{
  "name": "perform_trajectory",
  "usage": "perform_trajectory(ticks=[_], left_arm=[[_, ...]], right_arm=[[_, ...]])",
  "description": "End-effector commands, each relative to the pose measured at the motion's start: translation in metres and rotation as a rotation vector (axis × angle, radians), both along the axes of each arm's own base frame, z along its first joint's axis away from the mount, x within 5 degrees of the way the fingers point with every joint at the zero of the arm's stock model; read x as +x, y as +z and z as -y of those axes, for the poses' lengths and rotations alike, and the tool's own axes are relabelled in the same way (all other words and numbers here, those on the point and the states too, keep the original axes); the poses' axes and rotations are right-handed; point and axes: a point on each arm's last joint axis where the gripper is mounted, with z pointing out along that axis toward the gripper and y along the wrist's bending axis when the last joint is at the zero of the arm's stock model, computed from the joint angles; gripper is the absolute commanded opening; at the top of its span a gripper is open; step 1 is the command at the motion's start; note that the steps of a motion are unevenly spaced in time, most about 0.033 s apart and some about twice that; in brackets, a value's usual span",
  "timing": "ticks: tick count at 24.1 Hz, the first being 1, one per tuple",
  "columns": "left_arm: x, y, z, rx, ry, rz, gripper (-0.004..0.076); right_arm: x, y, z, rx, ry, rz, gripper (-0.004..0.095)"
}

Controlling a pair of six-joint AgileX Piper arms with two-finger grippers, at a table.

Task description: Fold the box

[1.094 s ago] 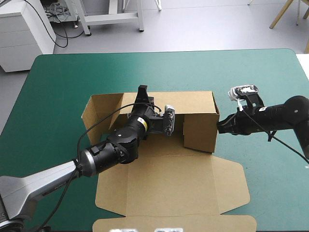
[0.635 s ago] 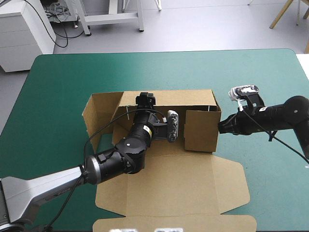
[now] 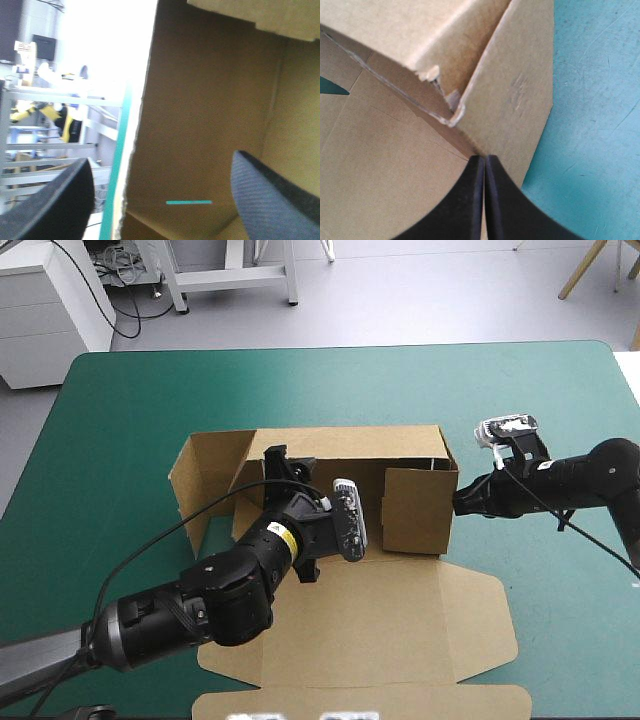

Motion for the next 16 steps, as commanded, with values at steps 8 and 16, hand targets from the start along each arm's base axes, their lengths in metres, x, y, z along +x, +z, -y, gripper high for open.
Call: perform_trajectory(ticks=[8,16], left_arm=[[-0.004,0.066,-0.022,-0.179,0.081,-0.133,0.0015],[0.038,0.077,-0.086,-0.402,0.327,-0.295,0.0015]], right_arm=[[-0.010,0.033,0.003,-0.043,-0.024,0.131,-0.0014],[-0.043,0.091,0.010,-0.146,-0.045,0.309,0.0039]])
